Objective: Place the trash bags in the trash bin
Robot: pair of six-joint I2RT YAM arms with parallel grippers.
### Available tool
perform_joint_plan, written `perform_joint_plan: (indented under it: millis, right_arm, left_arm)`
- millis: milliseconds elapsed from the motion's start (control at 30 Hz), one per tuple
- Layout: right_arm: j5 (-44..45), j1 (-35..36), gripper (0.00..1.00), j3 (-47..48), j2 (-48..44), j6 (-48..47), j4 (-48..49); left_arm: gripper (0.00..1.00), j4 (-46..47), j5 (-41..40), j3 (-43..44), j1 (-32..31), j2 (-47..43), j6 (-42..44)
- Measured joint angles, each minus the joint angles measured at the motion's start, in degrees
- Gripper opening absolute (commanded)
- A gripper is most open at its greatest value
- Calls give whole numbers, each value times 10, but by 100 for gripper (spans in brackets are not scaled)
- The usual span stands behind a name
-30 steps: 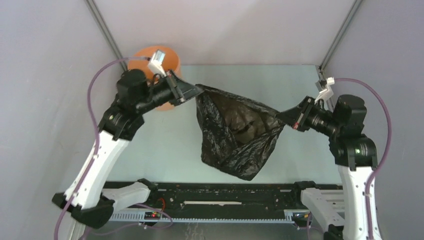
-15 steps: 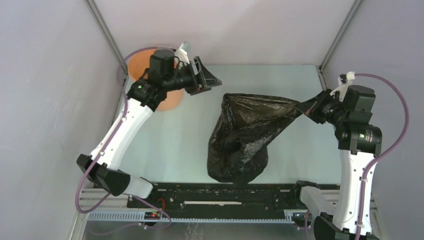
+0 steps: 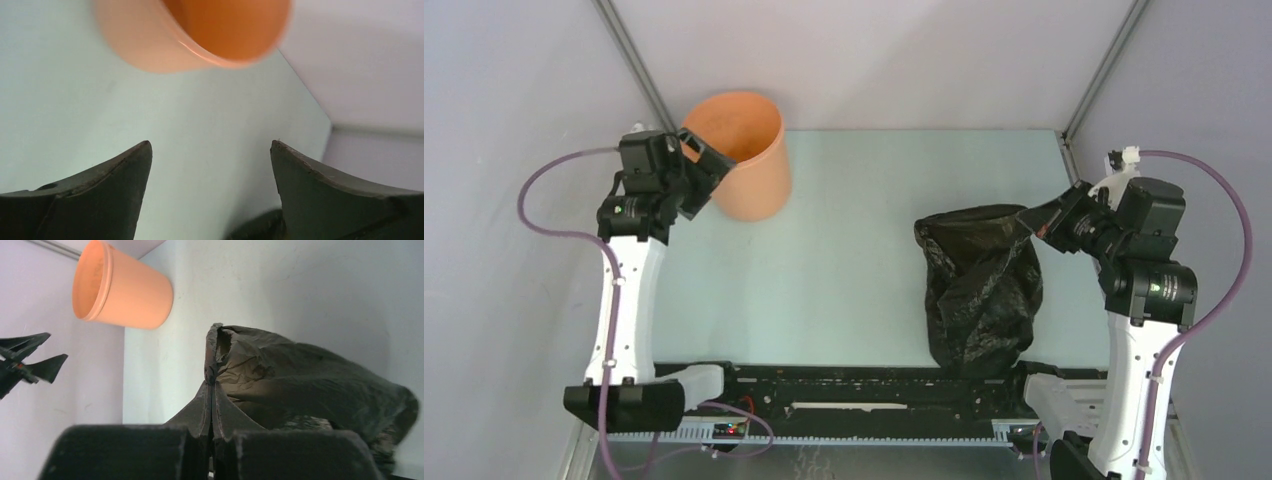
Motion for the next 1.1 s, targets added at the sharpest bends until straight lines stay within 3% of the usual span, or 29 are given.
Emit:
perform_joint_plan:
  millis: [167,500,600,733,1100]
  right_arm:
    - [-28,2,0,-9,0,3,4]
    - [-46,7,0,-10,2,2,16]
    - [-46,7,0,-10,3,2,17]
    - [-45,8,0,-10,5,1,19]
    - [-45,16,0,-10,6,-1,23]
  left_arm:
    - [100,-18,-88,3,54,50,-30]
    - [96,-28,-152,74,73,198,-69]
    - [82,-26,-151,101,76,234,-74]
    - [55,-24,-146,132,76,283,-76]
    - [14,-49,-111,143,76,311,-56]
